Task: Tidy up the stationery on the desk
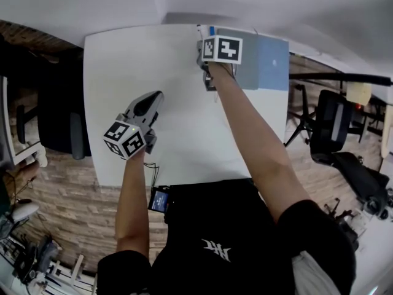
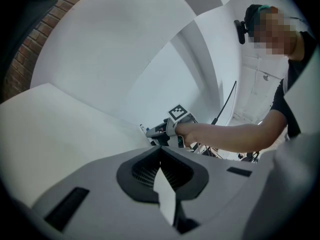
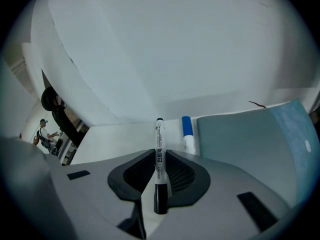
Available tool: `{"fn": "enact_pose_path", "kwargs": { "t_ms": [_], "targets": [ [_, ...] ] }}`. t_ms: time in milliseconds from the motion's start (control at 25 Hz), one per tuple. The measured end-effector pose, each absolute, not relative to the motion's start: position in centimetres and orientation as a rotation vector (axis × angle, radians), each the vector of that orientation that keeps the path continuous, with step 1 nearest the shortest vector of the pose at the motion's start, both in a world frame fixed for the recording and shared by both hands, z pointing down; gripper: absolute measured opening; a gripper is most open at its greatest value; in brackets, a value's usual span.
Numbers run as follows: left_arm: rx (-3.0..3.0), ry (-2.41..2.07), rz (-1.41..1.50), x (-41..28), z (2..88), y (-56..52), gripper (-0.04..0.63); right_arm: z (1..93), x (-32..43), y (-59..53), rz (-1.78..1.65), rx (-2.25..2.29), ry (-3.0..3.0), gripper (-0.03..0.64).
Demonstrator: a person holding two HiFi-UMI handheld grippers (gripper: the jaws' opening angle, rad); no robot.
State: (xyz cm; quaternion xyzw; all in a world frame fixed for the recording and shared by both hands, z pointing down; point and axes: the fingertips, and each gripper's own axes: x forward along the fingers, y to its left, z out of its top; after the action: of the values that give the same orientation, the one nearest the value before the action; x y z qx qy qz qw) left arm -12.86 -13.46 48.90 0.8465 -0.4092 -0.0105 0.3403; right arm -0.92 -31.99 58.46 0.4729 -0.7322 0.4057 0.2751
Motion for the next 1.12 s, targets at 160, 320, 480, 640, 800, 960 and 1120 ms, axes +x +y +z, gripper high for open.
{"fn": "enact_pose_path", "kwargs": {
  "t_ms": [160, 320, 480, 640, 800, 960, 1120],
  "targets": [
    [2.207, -1.064, -0.030, -12.8, 48.7, -13.5, 0.003, 58.9, -0.9, -31.7, 1.067, 1.280, -1.927, 0.086],
    [2.201, -1.066, -0.031, -12.9, 48.8, -13.4, 0.003, 59.0, -0.9, -31.8, 1.058, 1.288, -1.917, 0.087],
    [2.198, -1.069, -0.030, -12.9, 48.9, -13.2, 0.003, 59.0, -0.9, -31.8, 1.053, 1.282, -1.908, 0.087],
    [2.200, -1.069, -0.033, -12.8, 48.8, -13.2, 0.003, 59.1, -0.9, -31.8, 1.061, 1.281, -1.893, 0.091],
    [2.203, -1.070, -0.034, -12.8, 48.7, -13.3, 0.003, 59.0, -1.2, -31.8, 1.090, 1.269, -1.897, 0.125],
    [2.209, -1.074, -0.039, -12.8, 48.5, -13.4, 0.003, 58.6, -1.3, -31.9, 1.086, 1.274, -1.913, 0.140],
    [2.211, -1.078, -0.043, -12.9, 48.2, -13.4, 0.003, 57.7, -1.3, -32.2, 1.072, 1.288, -1.933, 0.140]
  ]
}}
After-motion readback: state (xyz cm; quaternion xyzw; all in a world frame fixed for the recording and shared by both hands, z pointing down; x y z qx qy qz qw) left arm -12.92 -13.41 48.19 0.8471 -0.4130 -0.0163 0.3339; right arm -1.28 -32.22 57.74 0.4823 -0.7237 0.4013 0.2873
